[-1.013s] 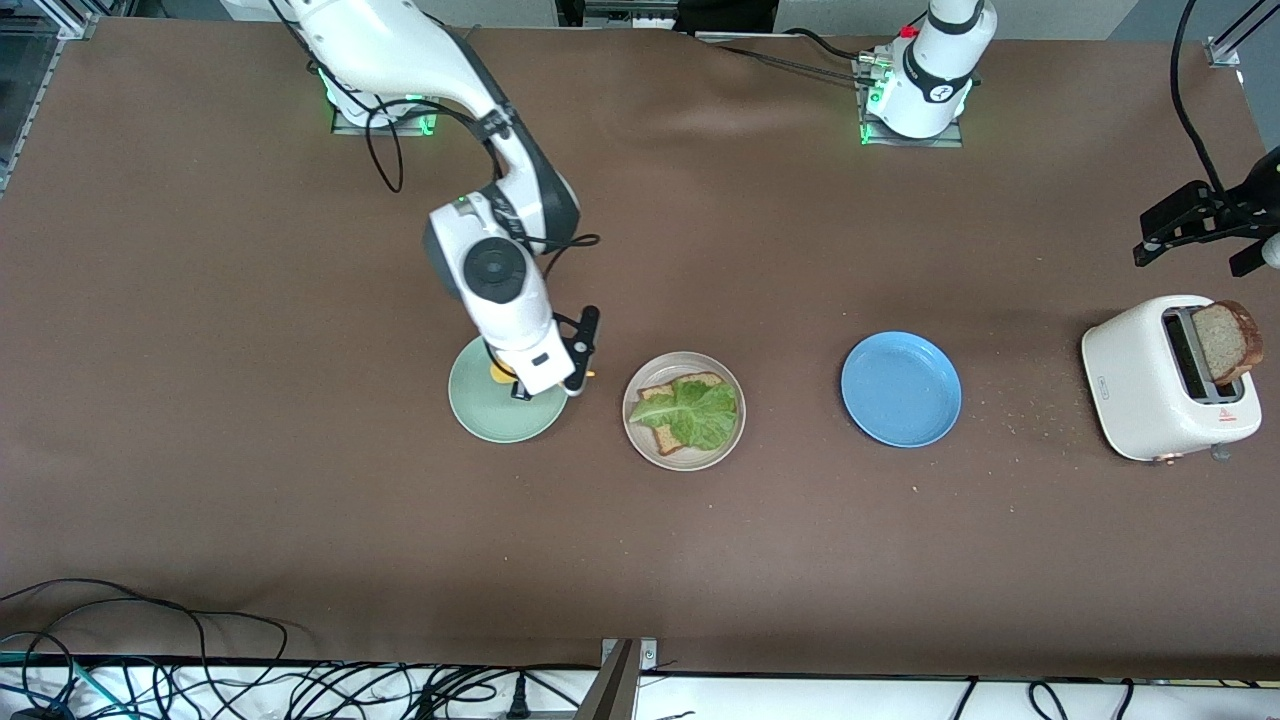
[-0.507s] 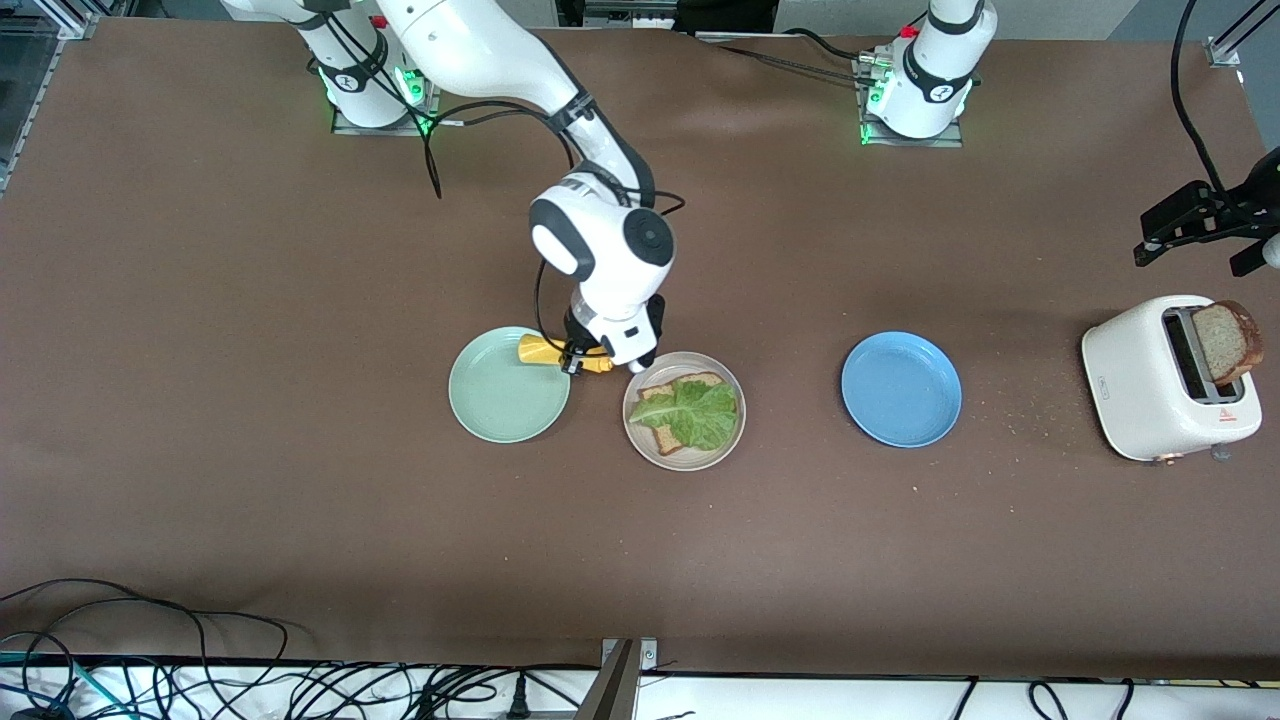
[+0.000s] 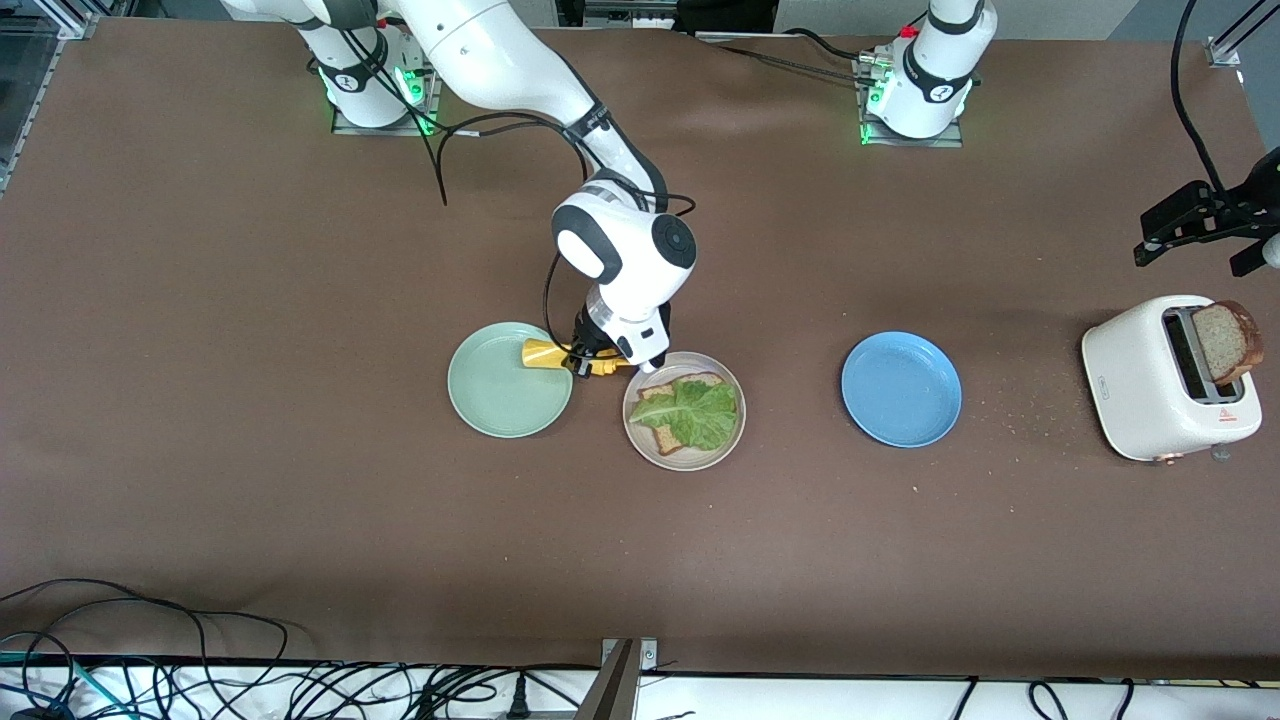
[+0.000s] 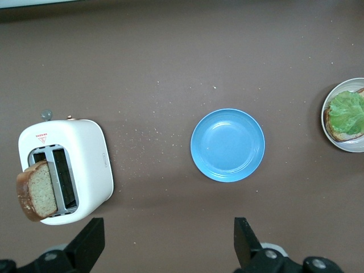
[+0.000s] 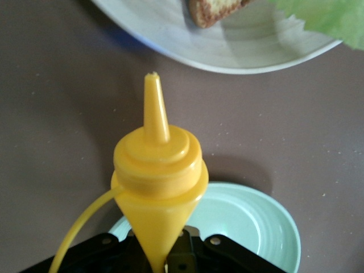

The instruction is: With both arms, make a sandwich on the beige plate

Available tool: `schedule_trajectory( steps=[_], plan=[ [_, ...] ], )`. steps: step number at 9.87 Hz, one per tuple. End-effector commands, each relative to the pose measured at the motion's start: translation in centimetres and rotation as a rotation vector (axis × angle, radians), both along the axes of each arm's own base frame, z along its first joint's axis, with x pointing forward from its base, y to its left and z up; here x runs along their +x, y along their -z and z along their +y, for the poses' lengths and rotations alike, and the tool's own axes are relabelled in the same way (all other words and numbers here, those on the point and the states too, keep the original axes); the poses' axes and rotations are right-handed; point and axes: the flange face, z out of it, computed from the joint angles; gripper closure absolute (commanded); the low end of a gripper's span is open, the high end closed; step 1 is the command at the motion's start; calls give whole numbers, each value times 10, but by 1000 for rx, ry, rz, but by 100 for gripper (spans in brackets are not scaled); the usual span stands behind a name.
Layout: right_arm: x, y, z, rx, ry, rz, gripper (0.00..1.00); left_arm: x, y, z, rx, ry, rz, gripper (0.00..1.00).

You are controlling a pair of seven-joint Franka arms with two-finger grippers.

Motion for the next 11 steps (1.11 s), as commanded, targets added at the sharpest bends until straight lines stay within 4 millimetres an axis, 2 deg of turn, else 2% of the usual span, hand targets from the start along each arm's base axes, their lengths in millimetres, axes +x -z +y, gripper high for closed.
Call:
schedule_trajectory(
  steps=[1, 4, 6, 8, 10, 11],
  plan=[
    [7, 1, 4, -30, -2, -23, 100, 1, -6, 2, -4, 14, 2, 0],
    [8, -6, 4, -33, -2, -22, 100, 1, -6, 2, -4, 14, 2, 0],
    [21, -35, -2, -45, 23, -23, 100, 1, -6, 2, -4, 14, 2, 0],
    [37, -89, -18, -33, 86, -30, 100, 1, -6, 2, -2, 14, 2, 0],
    [66, -165, -71, 65, 198, 33, 100, 1, -6, 2, -1, 13, 2, 0],
    [80, -203, -110, 96, 248, 72, 100, 1, -6, 2, -1, 13, 2, 0]
  ],
)
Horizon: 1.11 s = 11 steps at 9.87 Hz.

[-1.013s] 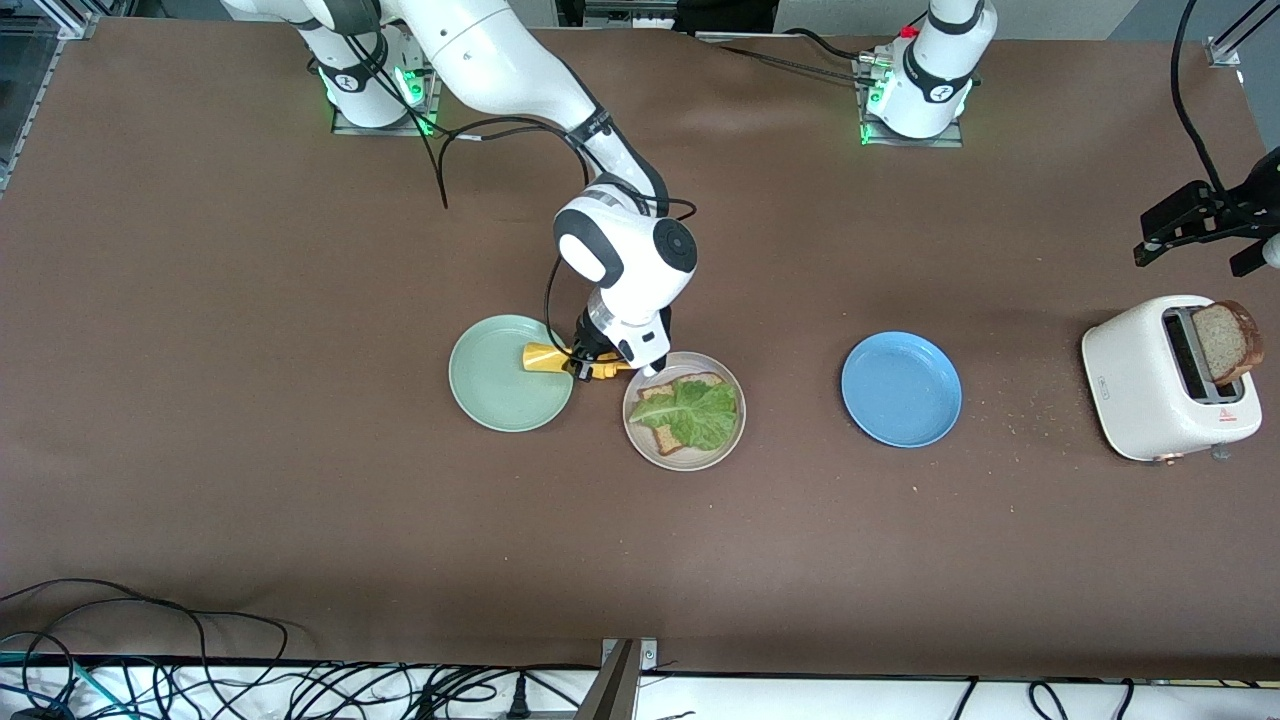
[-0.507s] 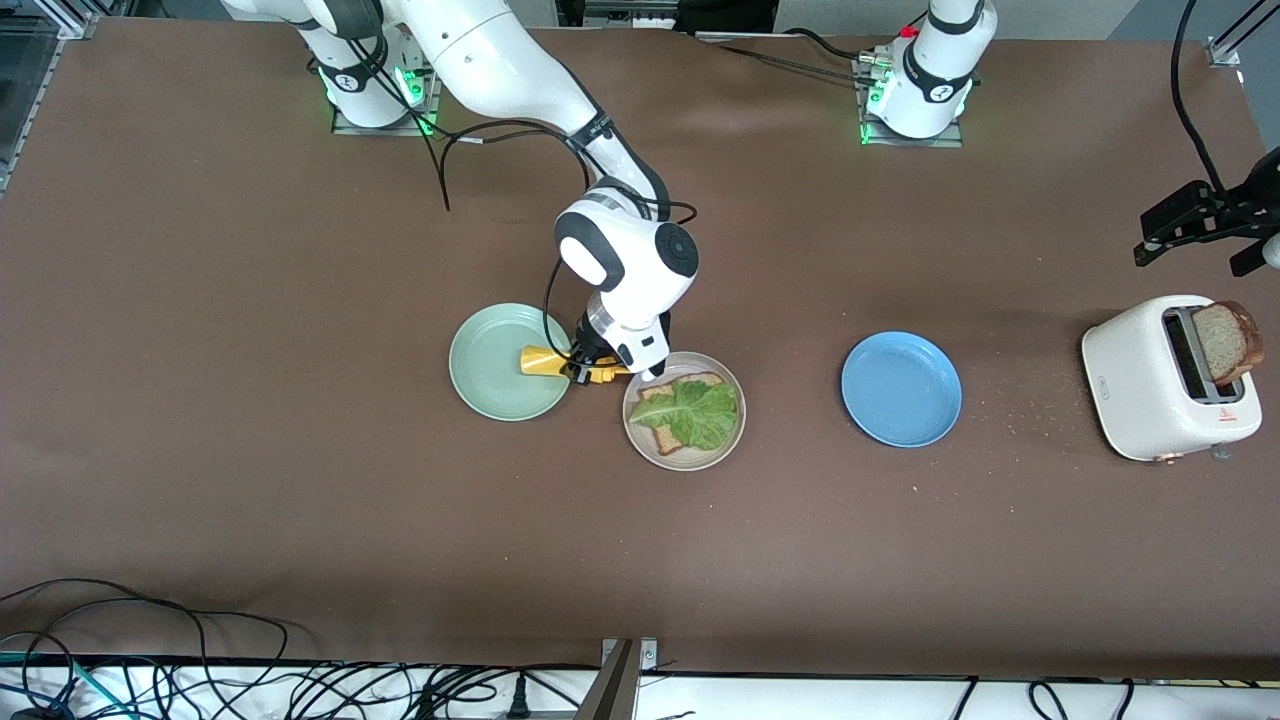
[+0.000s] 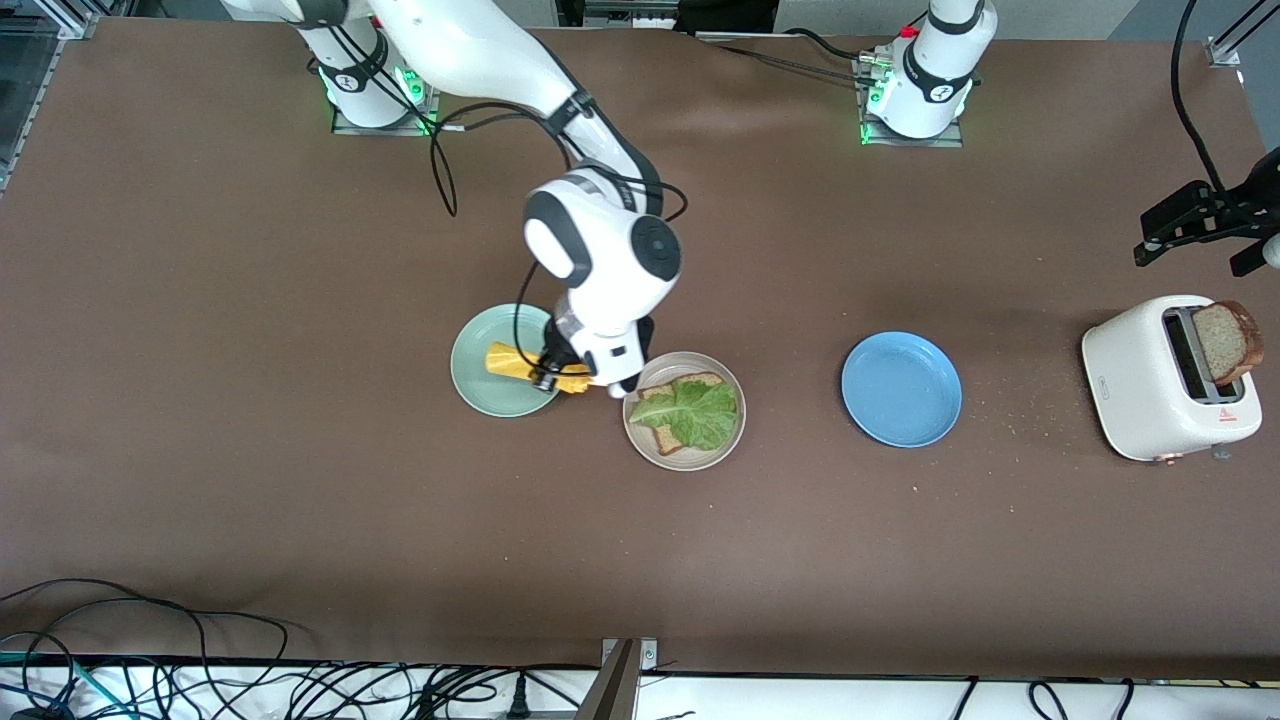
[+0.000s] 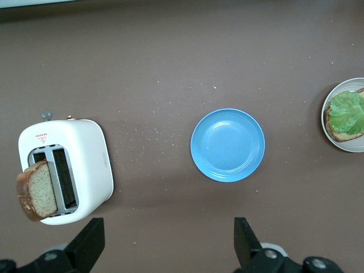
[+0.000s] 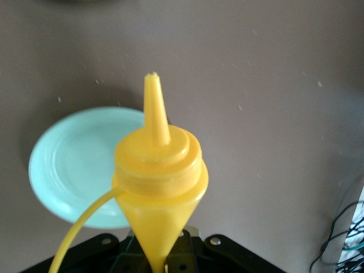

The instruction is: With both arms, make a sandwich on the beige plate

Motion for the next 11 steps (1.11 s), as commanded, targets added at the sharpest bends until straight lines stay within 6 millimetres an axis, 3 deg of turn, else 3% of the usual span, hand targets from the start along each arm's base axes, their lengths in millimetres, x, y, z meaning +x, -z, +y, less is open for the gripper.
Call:
schedule_trajectory(
  steps=[1, 3, 5, 7, 10, 11],
  plan=[
    [19, -95, -85, 114, 123, 95, 100, 1, -6, 2, -1, 13, 2, 0],
    [35, -144, -179, 244, 317, 189, 100, 1, -6, 2, -1, 13, 2, 0],
    [49, -157, -271, 386, 412, 298, 100, 1, -6, 2, -1, 13, 2, 0],
    [45, -148, -336, 483, 406, 378, 100, 1, -6, 2, -1, 13, 2, 0],
    [29, -95, -402, 712, 285, 438, 100, 1, -3, 2, -1, 13, 6, 0],
    [15, -72, -428, 807, 243, 444, 100, 1, -3, 2, -1, 13, 6, 0]
  ],
)
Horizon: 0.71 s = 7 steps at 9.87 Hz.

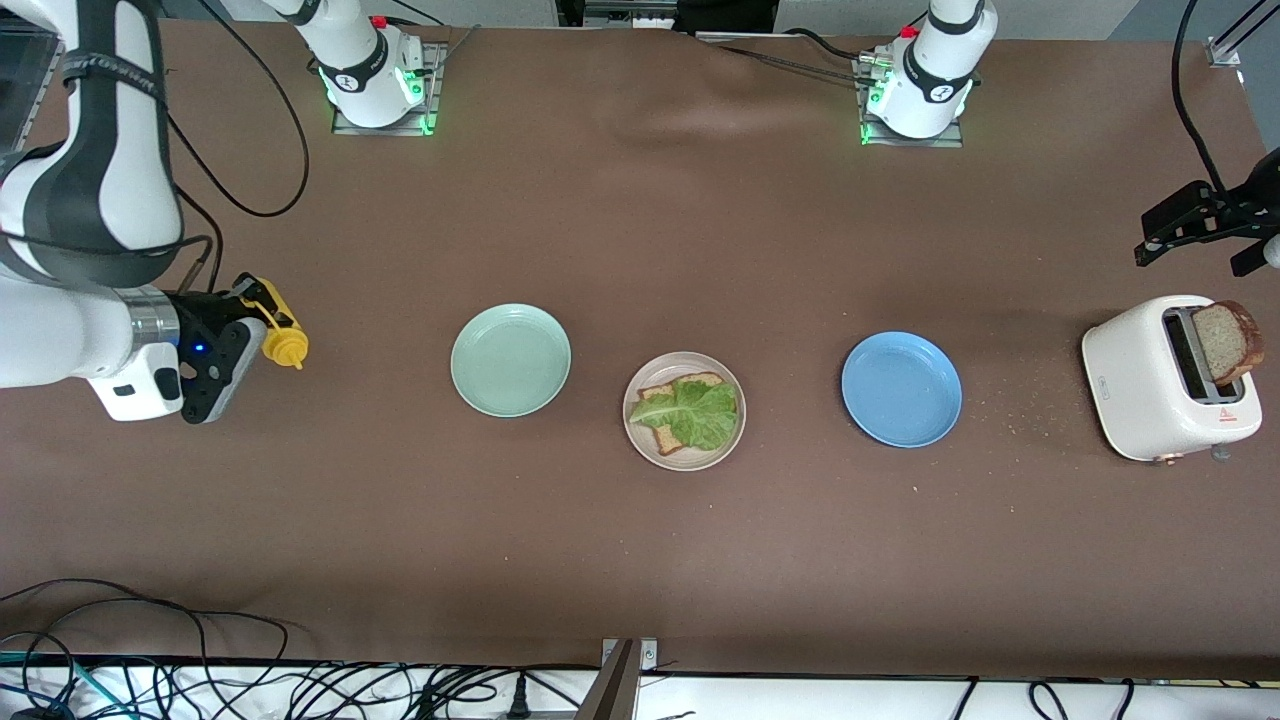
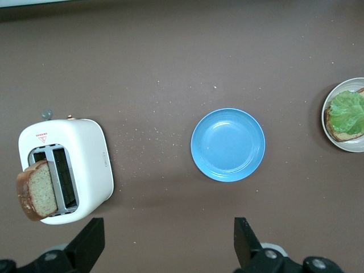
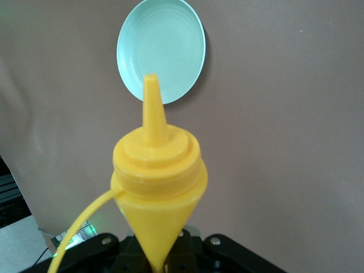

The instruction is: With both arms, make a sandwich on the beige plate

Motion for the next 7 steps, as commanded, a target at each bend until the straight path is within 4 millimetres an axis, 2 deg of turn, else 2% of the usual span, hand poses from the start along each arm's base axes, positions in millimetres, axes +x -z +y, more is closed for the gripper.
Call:
schedule_trajectory(
  steps=[1, 2, 4, 6, 7],
  plan=[
    [-53, 36, -48, 204, 4, -36, 100, 1, -4, 2, 1, 13, 5, 0],
    [-70, 54, -64, 239, -30, -80, 100, 4, 1, 2, 1, 12, 14, 0],
    [-90, 85, -84, 376, -136, -165, 100, 6, 6, 5, 6, 9, 22, 0],
    [-129, 150, -115, 554, -138, -269, 100, 13, 21, 3, 12, 10, 50, 0],
    [-136, 173, -129, 606, -178, -304, 100, 16, 27, 4, 15, 9, 61, 0]
  ],
)
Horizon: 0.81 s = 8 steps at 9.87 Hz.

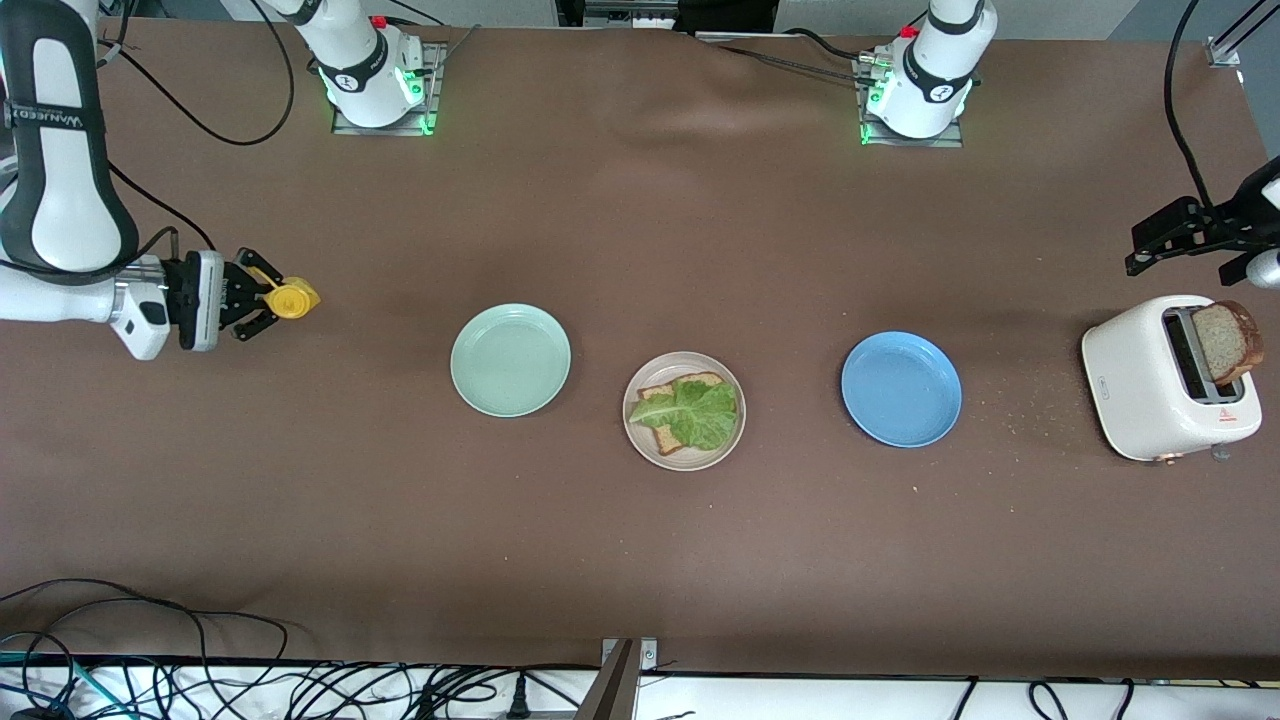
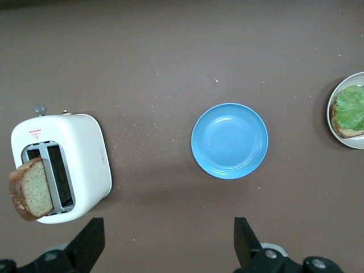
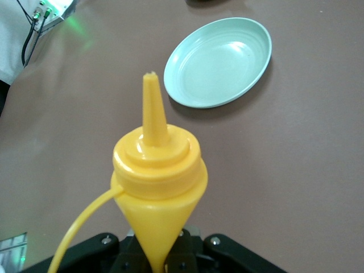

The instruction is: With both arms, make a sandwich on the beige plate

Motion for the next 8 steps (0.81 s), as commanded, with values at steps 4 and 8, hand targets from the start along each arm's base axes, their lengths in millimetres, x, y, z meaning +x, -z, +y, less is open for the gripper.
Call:
schedule_trajectory(
  steps=[4, 8],
  plan=[
    [-39, 108, -41, 287, -61, -227, 100, 29, 57, 22, 13, -29, 97, 0],
    [-42, 126, -38, 331, -62, -269, 100, 26, 72, 78, 4, -111, 123, 0]
  ],
)
